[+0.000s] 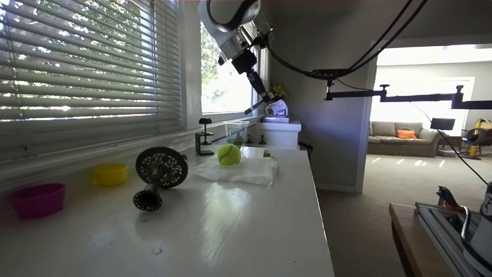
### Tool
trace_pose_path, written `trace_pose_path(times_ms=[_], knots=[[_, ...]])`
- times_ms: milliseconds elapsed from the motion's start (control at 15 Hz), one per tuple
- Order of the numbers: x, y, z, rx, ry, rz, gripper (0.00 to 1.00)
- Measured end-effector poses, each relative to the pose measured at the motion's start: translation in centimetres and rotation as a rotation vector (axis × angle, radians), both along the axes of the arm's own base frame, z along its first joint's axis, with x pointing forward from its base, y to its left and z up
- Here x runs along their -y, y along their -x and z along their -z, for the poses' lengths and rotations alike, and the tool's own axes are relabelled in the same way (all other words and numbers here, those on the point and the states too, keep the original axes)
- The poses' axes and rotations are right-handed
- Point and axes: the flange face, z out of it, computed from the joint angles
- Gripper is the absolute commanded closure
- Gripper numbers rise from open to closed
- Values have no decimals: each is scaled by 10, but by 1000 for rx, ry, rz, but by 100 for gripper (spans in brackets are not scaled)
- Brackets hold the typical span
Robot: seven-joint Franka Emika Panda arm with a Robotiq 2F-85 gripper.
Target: Put the marker in the cup
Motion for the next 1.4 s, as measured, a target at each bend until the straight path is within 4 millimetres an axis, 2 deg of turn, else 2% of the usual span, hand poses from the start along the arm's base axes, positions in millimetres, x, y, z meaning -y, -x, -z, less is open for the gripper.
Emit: trace_pose_path(times_ms=[200,333,600,933,1000,1067,1400], knots=[[-6,-15,-7,-5,0,-7,95],[-13,-21,-3,-28,-7,-20,95],[-24,-27,18,-99,-18,-35,95],[-24,-27,48,-177,-36,-47,95],[-24,-27,52,-187,-38,-48,69],[-25,-27,55,-195,-40,-50,53],[-29,-30,56,-192,-44,-62,18]])
